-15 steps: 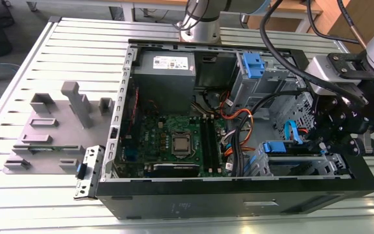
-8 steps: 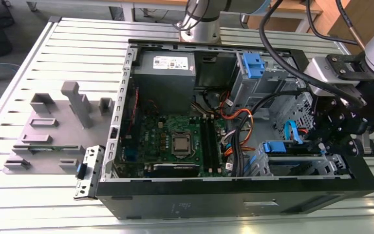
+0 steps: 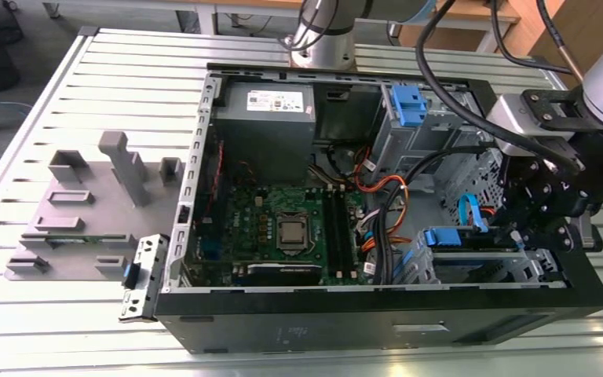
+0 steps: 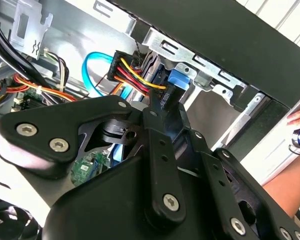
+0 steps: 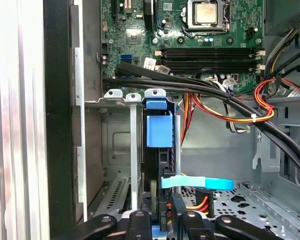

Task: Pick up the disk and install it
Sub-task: 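Insert the second disk wire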

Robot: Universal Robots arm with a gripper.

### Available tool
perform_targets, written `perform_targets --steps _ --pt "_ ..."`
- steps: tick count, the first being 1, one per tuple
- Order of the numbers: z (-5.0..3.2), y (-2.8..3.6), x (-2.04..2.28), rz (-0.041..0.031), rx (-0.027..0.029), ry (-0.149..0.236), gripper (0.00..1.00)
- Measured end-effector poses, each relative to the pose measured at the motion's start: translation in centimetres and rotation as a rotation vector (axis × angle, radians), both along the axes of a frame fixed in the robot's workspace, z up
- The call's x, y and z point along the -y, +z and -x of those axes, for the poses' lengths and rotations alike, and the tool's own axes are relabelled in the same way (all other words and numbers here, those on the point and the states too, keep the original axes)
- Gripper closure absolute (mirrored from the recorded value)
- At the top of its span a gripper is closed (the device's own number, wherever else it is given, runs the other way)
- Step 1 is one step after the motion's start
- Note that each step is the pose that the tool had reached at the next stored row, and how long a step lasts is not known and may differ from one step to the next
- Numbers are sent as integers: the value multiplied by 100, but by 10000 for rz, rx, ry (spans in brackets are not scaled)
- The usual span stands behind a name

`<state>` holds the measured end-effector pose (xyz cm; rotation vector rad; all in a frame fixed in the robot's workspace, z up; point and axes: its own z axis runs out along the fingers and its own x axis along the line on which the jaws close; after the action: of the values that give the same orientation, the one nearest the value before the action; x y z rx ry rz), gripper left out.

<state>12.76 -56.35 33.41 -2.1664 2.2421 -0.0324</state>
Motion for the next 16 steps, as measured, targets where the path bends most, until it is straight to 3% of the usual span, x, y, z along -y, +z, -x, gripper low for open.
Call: perform_targets --steps 16 --pt "-55 -4 -9 0 -2 0 71"
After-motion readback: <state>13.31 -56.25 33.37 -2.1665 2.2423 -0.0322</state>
